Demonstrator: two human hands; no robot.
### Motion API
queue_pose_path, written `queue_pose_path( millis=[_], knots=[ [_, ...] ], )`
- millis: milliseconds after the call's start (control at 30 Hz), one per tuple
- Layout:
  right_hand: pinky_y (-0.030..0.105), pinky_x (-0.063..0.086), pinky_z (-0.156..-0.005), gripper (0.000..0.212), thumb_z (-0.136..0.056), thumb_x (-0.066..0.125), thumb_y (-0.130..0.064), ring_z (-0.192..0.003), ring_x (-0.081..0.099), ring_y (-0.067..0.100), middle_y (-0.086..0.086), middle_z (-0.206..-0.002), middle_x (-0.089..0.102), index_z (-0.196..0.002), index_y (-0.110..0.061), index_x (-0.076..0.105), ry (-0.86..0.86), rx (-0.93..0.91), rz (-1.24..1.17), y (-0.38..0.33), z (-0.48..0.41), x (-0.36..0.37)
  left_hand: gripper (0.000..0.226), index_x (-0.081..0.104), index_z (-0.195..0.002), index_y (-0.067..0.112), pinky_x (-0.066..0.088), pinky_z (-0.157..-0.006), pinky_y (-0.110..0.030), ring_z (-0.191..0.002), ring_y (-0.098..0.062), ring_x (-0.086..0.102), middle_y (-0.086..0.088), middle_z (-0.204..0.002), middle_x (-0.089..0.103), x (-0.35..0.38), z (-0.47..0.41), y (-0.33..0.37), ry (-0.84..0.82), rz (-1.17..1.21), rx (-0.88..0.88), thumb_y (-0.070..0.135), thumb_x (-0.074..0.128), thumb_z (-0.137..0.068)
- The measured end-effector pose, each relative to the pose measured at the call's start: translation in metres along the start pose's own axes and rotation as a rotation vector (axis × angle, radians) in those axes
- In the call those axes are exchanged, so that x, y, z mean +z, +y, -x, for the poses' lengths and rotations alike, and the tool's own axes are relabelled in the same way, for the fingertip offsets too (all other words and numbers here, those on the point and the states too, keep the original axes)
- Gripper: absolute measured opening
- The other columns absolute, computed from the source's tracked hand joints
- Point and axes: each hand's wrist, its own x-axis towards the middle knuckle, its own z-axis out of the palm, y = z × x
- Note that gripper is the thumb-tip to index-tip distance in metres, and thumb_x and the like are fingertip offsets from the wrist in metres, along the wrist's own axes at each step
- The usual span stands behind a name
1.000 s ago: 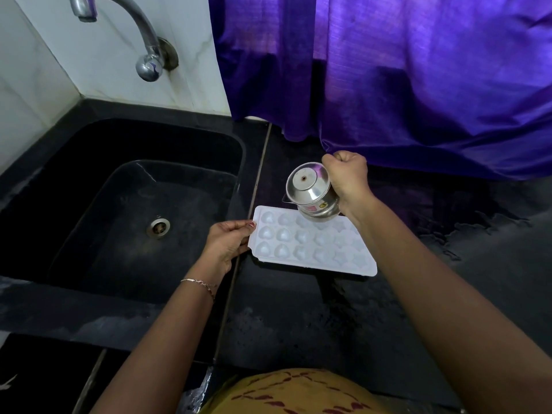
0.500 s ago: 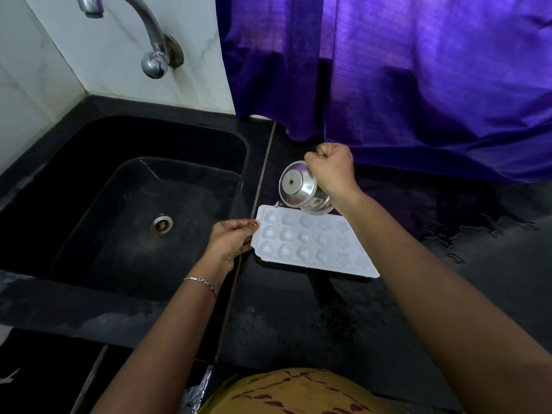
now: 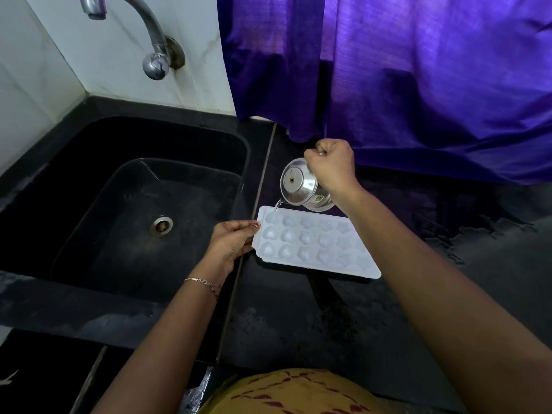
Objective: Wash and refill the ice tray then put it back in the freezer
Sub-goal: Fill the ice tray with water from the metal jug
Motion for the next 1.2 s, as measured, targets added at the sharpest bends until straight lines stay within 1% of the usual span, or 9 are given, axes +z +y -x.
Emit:
queue_pose_path(
  millis=[167,233,300,367,500,633,833,1033,1200],
  knots=[
    [0.03,0.033,-0.053,0.04,-0.073,0.057,-0.008,-0.056,0.036,0.02,0.007,-0.054,0.033,-0.049,-0.02,0.027,0.001,0.02,-0.008,0.002,0.001,0.0,0.004,0.07,-0.09,0.004,0.056,-0.056,-0.022,-0.066,-0.013,0.069,-0.007,-0.08,0.072,0.001,0.001,0.001,0.001,-0.01,0.001,0.006,0.067,-0.087],
    [0.031,0.032,-0.054,0.04,-0.073,0.058,-0.008,-0.056,0.034,0.02,0.005,-0.054,0.032,-0.049,-0.02,0.028,0.005,0.052,-0.041,0.003,0.002,-0.001,0.005,0.07,-0.09,0.004,0.056,-0.057,-0.022,-0.066,-0.013,0.068,-0.008,-0.08,0.071,0.001,0.001,0.001,0.004,-0.016,0.001,0.006,0.067,-0.087],
    [0.031,0.031,-0.055,0.042,-0.074,0.058,-0.008,-0.056,0.031,0.019,-0.001,-0.051,0.028,-0.049,-0.021,0.027,0.02,0.112,-0.118,0.004,0.004,-0.002,0.005,0.07,-0.091,0.004,0.056,-0.056,-0.021,-0.065,-0.012,0.068,-0.008,-0.081,0.072,0.001,0.001,0.001,0.005,-0.018,0.001,0.006,0.067,-0.087],
    [0.031,0.032,-0.056,0.043,-0.077,0.058,-0.007,-0.054,0.029,0.014,-0.003,-0.051,0.028,-0.05,-0.021,0.028,0.04,0.208,-0.222,0.006,0.006,-0.006,0.006,0.069,-0.092,0.003,0.055,-0.056,-0.021,-0.066,-0.011,0.069,-0.008,-0.082,0.072,0.0,0.001,0.001,0.0,-0.021,0.001,0.006,0.067,-0.087],
    [0.027,0.034,-0.052,0.039,-0.081,0.056,-0.004,-0.05,0.032,0.009,-0.004,-0.052,0.033,-0.054,-0.021,0.033,0.099,0.391,-0.433,0.013,0.015,-0.021,0.005,0.069,-0.09,0.004,0.054,-0.053,-0.02,-0.063,-0.01,0.069,-0.008,-0.083,0.072,0.0,0.002,0.001,0.001,-0.028,0.007,0.006,0.066,-0.088],
    [0.026,0.036,-0.052,0.038,-0.08,0.057,-0.003,-0.051,0.037,0.009,-0.005,-0.051,0.038,-0.054,-0.021,0.036,0.17,0.474,-0.55,0.03,0.025,-0.046,0.005,0.069,-0.091,0.003,0.053,-0.052,-0.019,-0.061,-0.008,0.069,-0.009,-0.084,0.071,0.001,0.003,0.002,-0.006,-0.022,0.016,0.005,0.066,-0.088],
    [0.025,0.036,-0.05,0.033,-0.08,0.055,-0.003,-0.051,0.038,0.01,-0.002,-0.055,0.039,-0.057,-0.02,0.039,0.291,0.498,-0.51,0.053,0.038,-0.089,0.008,0.069,-0.094,0.001,0.055,-0.054,-0.02,-0.064,-0.009,0.07,-0.011,-0.09,0.072,0.001,0.003,0.002,0.009,-0.042,0.013,0.006,0.067,-0.087],
    [0.024,0.034,-0.049,0.033,-0.079,0.054,-0.003,-0.049,0.036,0.009,-0.003,-0.054,0.038,-0.057,-0.02,0.037,0.421,0.494,-0.494,0.078,0.053,-0.131,0.003,0.069,-0.089,0.005,0.055,-0.053,-0.02,-0.064,-0.009,0.071,-0.008,-0.088,0.072,0.001,0.002,0.003,0.018,-0.06,0.006,0.004,0.067,-0.087],
    [0.024,0.032,-0.046,0.035,-0.078,0.053,-0.001,-0.046,0.032,0.009,-0.003,-0.052,0.035,-0.055,-0.02,0.035,0.433,0.456,-0.44,0.094,0.066,-0.152,0.005,0.069,-0.086,0.008,0.054,-0.052,-0.019,-0.062,-0.008,0.07,-0.006,-0.085,0.071,0.001,0.002,0.003,0.015,-0.062,0.01,0.004,0.066,-0.087]
  ],
)
